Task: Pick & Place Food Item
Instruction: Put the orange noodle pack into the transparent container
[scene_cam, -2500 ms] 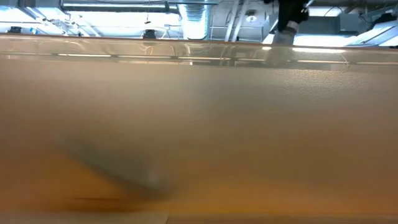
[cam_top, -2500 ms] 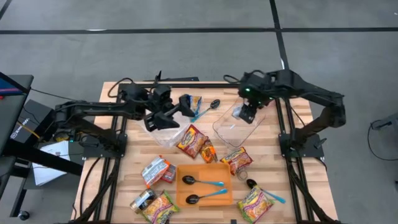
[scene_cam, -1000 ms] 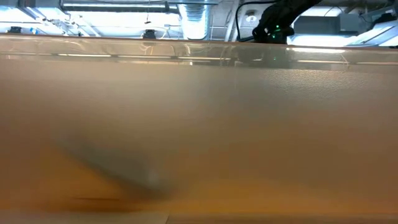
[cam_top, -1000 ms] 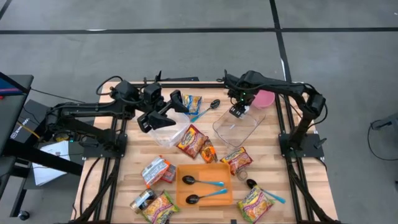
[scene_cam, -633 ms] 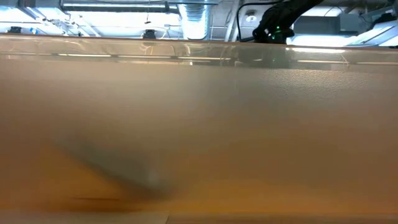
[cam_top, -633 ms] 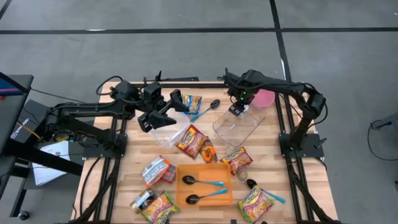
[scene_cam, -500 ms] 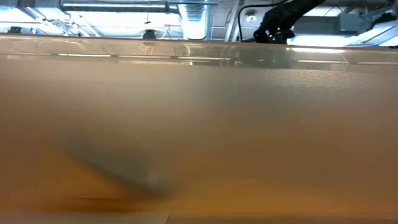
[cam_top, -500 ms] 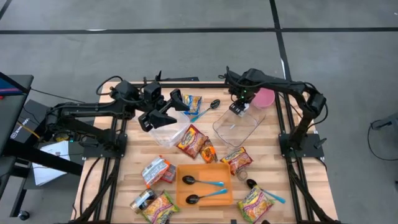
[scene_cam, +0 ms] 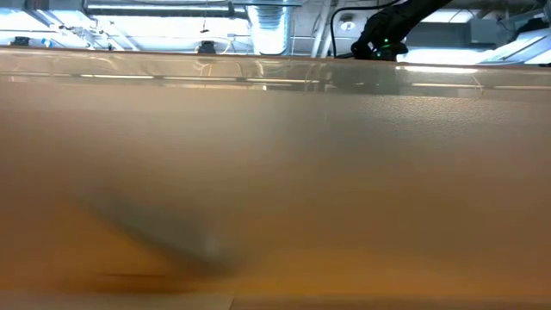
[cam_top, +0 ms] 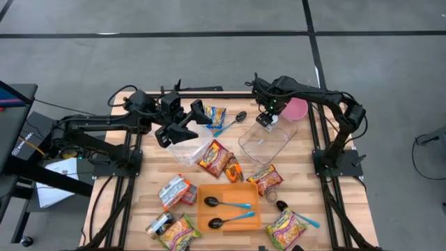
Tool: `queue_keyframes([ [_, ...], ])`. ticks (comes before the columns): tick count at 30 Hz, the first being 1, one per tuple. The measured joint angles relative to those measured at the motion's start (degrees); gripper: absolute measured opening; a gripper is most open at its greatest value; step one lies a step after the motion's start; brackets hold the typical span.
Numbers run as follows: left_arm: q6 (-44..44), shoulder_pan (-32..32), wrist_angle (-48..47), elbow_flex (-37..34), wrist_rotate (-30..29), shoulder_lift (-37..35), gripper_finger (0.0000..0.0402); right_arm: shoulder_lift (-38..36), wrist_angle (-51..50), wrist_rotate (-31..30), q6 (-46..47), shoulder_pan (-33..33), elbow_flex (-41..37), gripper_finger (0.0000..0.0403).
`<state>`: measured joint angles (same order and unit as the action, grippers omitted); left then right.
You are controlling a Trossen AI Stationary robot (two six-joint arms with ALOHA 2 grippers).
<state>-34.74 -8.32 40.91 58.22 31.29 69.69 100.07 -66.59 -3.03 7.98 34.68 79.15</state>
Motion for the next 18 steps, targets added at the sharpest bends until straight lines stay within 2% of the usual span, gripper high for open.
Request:
queue_keyframes([
  [8, 0.0, 0.0, 0.0, 0.0, 0.02, 0.0, 0.0301, -0.98, 0.26, -1.41, 0.71, -0.33, 0.0, 0.0278],
  [18, 2.77, 0.0, 0.02, 0.0, 0.02, 0.0, 0.0301, -13.43, 2.61, -1.43, 4.51, -2.43, 0.0, 0.028],
])
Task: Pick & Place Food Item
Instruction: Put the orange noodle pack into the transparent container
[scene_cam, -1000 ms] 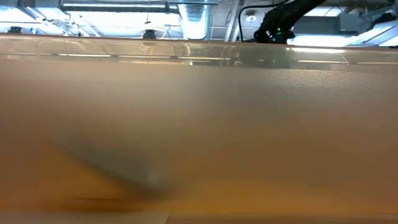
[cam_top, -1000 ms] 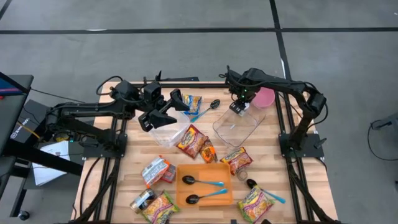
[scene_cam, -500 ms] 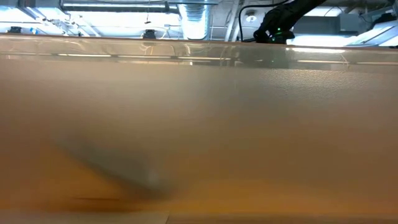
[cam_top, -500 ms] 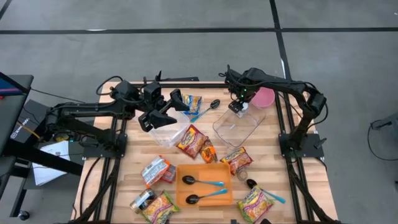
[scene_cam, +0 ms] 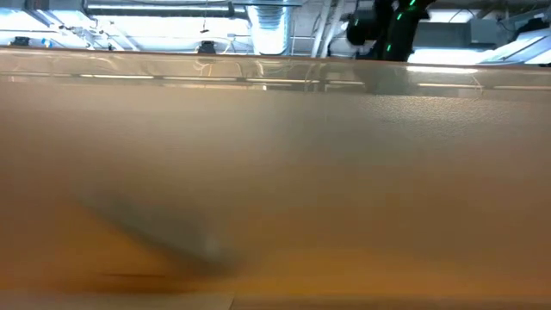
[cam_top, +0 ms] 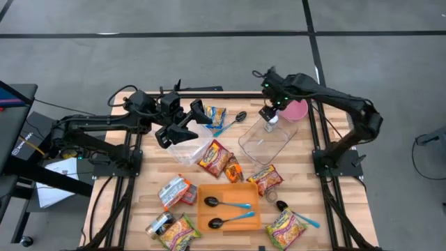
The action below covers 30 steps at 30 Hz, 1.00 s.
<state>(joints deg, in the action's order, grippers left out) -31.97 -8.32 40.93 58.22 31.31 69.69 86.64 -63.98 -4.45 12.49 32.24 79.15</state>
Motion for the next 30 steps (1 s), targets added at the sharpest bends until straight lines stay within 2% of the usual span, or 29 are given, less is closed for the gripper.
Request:
queue_keyframes([
  [3, 0.21, 0.0, 0.0, 0.0, 0.0, 0.0, 0.0301, -5.21, 0.95, 1.11, -0.52, -2.84, 0.01, 0.028],
  [9, 1.32, 0.0, -0.02, 0.0, -0.02, 0.0, 0.0301, -15.62, 3.68, 7.04, -1.98, -11.26, 0.02, 0.028],
  [16, 1.78, 0.02, -0.02, -0.02, -1.33, 0.02, 0.0301, -24.6, 4.14, 7.23, 0.18, -23.3, 0.02, 0.0281],
  [22, 1.78, 0.02, -0.04, -0.02, -1.36, 0.0, 0.0301, -26.72, 4.46, 1.76, 4.42, -27.51, 0.04, 0.0281],
  [27, 1.51, 0.02, -0.49, -0.02, -1.36, 0.0, 0.0301, -26.31, 4.47, 0.89, 5.13, -28.57, 0.04, 0.0281],
  [30, -0.16, 0.14, -7.47, -0.07, -1.12, -1.08, 0.0301, -25.57, 4.45, 0.75, 5.12, -29.06, 0.03, 0.0281],
])
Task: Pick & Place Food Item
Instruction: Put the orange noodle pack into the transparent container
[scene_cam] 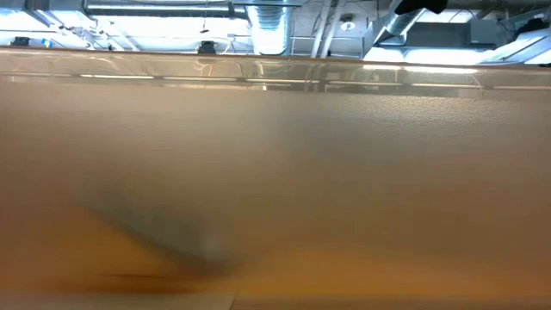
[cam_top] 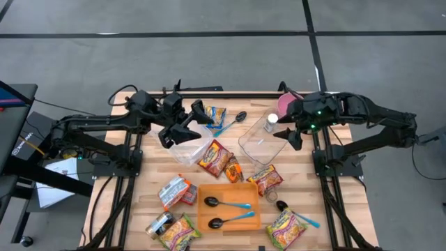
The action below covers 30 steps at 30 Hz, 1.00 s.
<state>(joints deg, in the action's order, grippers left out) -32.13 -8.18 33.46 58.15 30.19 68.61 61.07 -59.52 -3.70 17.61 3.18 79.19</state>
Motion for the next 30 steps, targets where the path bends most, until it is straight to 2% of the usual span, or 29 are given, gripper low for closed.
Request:
queue_keyframes([
  [5, -0.35, 3.65, -21.34, 0.02, -0.57, -3.99, 0.0301, 0.12, 0.0, 0.0, 0.02, -0.29, -0.01, 0.0281],
  [10, -8.04, 12.24, -37.7, 0.02, -2.87, -6.63, 0.0301, 0.04, 0.02, 0.03, 0.45, -0.29, -0.01, 0.0281],
  [18, -23.6, 30.3, -54.34, 0.04, -5.2, -5.64, 0.0301, 0.03, 0.02, 0.66, 1.5, -0.29, -0.01, 0.0281],
  [22, -28.3, 37.0, -58.8, 0.04, -5.63, -3.98, 0.0301, 0.03, 0.03, 0.74, 1.53, -0.29, -0.01, 0.0281],
  [26, -28.11, 40.95, -66.38, 0.04, -10.85, -1.69, 0.0301, 0.03, 0.04, 0.84, 1.94, -0.29, -0.01, 0.0281],
  [30, -23.79, 42.26, -75.0, 0.04, -20.24, 1.06, 0.0301, 0.03, 0.04, 0.85, 1.96, -0.29, -0.01, 0.0281],
])
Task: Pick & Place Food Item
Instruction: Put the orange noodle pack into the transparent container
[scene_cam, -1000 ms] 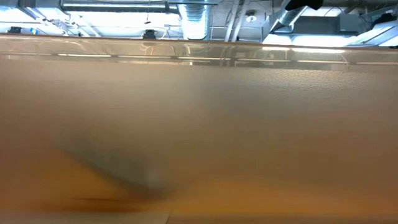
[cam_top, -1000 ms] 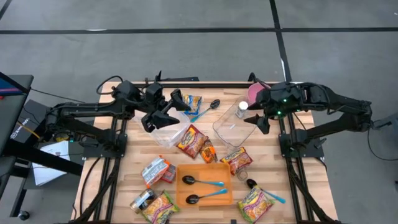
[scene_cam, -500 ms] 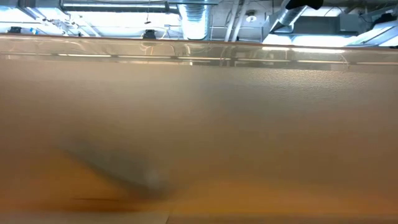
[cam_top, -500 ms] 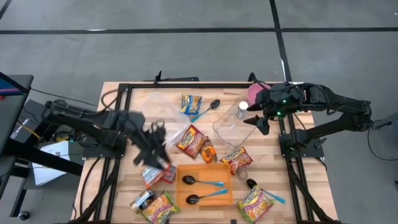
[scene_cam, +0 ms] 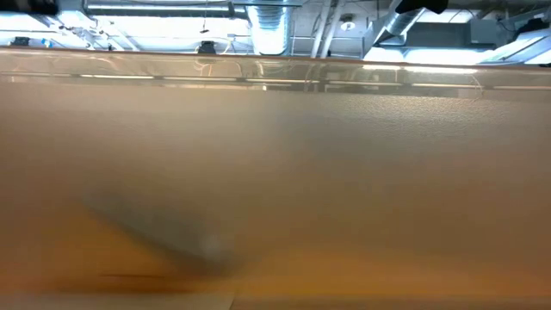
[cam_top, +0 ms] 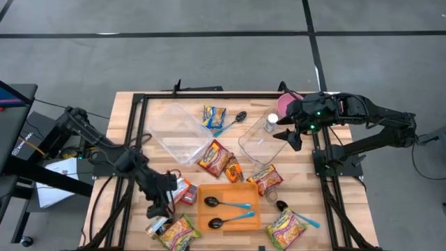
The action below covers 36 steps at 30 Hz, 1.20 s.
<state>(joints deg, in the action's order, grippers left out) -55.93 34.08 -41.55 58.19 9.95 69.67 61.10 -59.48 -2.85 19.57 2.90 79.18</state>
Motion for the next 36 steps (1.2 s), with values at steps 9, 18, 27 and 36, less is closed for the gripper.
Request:
queue_keyframes([
  [9, 6.31, 1.88, -5.97, 0.0, -24.73, 8.97, 0.0301, 0.0, 0.0, 0.0, 0.0, 0.0, 0.0, 0.0281],
  [18, 4.08, 2.1, -0.2, 0.0, -33.94, 18.71, 0.0301, 0.0, 0.0, 0.0, 0.15, 0.0, 0.0, 0.0281],
  [27, -4.51, 1.95, -5.77, 0.02, -38.13, 20.92, 0.0253, 0.0, -1.48, 0.0, 1.01, 0.0, 0.0, 0.0281],
  [36, -6.48, 1.84, -6.16, 0.02, -35.06, 20.85, 0.0131, 0.0, -2.19, -0.07, -0.03, 0.02, -0.02, 0.0281],
])
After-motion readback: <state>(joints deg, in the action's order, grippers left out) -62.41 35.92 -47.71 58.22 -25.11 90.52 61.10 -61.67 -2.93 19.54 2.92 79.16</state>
